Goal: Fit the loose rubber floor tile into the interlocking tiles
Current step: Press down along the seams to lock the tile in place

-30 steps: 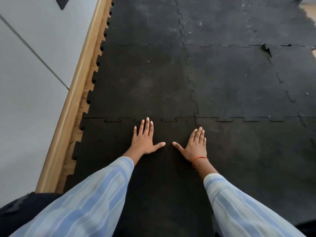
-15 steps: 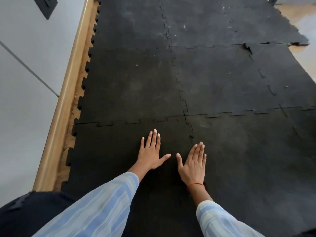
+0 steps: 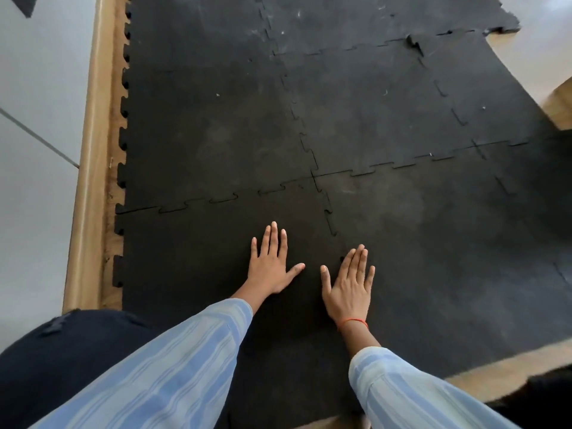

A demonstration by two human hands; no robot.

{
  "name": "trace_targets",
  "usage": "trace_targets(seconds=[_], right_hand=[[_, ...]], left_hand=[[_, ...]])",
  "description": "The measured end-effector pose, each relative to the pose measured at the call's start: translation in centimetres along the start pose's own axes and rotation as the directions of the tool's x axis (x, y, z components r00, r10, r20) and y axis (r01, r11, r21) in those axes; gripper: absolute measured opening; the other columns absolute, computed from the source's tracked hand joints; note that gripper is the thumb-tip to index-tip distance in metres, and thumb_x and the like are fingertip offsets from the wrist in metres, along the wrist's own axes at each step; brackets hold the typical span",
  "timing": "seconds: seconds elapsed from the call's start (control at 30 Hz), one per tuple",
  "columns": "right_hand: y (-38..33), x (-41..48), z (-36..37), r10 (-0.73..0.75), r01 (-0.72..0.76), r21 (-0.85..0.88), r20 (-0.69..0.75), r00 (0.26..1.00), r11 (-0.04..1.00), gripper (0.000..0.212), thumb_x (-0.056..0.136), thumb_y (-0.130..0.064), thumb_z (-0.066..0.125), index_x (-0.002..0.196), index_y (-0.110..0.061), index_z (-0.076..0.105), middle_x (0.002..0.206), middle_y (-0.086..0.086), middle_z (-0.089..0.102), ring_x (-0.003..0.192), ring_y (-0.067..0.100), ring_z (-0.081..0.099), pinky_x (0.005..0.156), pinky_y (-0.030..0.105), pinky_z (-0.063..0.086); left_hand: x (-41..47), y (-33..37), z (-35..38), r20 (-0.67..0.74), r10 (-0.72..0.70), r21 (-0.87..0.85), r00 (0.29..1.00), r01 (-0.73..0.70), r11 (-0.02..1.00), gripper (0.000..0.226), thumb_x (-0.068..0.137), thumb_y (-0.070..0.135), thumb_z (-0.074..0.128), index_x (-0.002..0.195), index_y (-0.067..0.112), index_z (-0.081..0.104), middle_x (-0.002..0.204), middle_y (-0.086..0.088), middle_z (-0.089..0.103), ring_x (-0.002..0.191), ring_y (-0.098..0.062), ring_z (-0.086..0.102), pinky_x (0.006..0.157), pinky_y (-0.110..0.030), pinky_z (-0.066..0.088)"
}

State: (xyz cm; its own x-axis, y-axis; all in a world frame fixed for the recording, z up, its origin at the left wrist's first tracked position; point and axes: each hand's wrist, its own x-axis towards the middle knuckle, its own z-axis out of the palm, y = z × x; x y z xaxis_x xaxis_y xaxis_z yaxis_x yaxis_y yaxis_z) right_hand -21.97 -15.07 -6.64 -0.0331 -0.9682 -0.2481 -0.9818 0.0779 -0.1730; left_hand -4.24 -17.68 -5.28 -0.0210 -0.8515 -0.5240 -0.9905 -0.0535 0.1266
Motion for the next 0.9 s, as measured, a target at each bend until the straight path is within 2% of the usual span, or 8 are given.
trace_targets(seconds=[0.27,0.43,0.6,0.8,0.83,0.9], right_hand=[[0.3,0.5,0.7,0.034,-0.034,0.008,0.069,0.997,0.999,0.085,0.092,-0.063,0.016,0.148,-0.005,-0.012,0.16,0.012,-0.015,0.146,0.019,-0.019,0.119,0.046,-0.011],[1.3,-2.0,0.3,-0.042,0.042,0.016,-0.016,0.999,0.999,0.083,0.092,-0.064,0.012,0.147,-0.008,-0.014,0.16,0.01,-0.013,0.147,0.02,-0.015,0.119,0.039,-0.014],[1.7,-4.3,1.1,0.04,-0.04,0.005,0.013,0.999,0.999,0.088,0.087,-0.068,0.005,0.146,-0.007,-0.015,0.157,0.01,-0.018,0.145,0.02,-0.02,0.119,0.038,-0.012],[2.2,-3.7,1.0,0.006,-0.009,0.046,0.073,0.997,0.999,0.083,0.095,-0.06,0.021,0.149,-0.006,-0.01,0.156,0.008,-0.021,0.147,0.02,-0.018,0.119,0.037,-0.013],[2.3,-3.6,0.8,-0.013,0.006,0.103,0.071,0.997,0.995,0.08,0.097,-0.057,0.024,0.15,-0.007,-0.007,0.158,0.007,-0.018,0.147,0.019,-0.016,0.119,0.036,-0.012],[3.0,-4.1,0.2,-0.018,0.017,0.249,0.001,1.0,0.968,0.07,0.1,-0.045,0.033,0.152,-0.008,0.006,0.161,0.007,0.001,0.149,0.019,-0.001,0.121,0.037,-0.003]], left_hand=[[0.7,0.0,0.8,-0.014,-0.018,0.022,1.0,0.018,1.0,0.093,0.088,0.073,0.014,0.142,0.01,-0.029,0.147,-0.014,-0.04,0.138,-0.028,-0.033,0.112,-0.053,-0.012],[0.7,0.1,0.9,-0.034,-0.025,0.021,0.999,0.026,0.999,0.094,0.088,0.073,0.014,0.145,0.009,-0.026,0.149,-0.015,-0.037,0.139,-0.029,-0.031,0.113,-0.053,-0.01],[0.5,0.8,0.9,-0.066,-0.042,0.02,0.997,0.044,0.999,0.096,0.087,0.074,0.013,0.145,0.008,-0.024,0.151,-0.018,-0.033,0.141,-0.031,-0.027,0.113,-0.055,-0.008],[0.7,1.5,0.0,-0.039,-0.049,0.001,0.998,0.05,0.999,0.098,0.087,0.074,0.018,0.147,0.005,-0.021,0.152,-0.021,-0.03,0.141,-0.034,-0.025,0.113,-0.055,-0.006],[0.6,1.6,-0.1,-0.04,-0.052,-0.003,0.998,0.052,0.999,0.099,0.088,0.074,0.018,0.147,0.005,-0.02,0.152,-0.022,-0.03,0.141,-0.034,-0.025,0.113,-0.055,-0.006],[0.5,1.9,0.0,-0.054,-0.061,-0.015,0.997,0.061,0.998,0.099,0.087,0.074,0.018,0.147,0.004,-0.019,0.153,-0.023,-0.028,0.141,-0.035,-0.024,0.113,-0.057,-0.006]])
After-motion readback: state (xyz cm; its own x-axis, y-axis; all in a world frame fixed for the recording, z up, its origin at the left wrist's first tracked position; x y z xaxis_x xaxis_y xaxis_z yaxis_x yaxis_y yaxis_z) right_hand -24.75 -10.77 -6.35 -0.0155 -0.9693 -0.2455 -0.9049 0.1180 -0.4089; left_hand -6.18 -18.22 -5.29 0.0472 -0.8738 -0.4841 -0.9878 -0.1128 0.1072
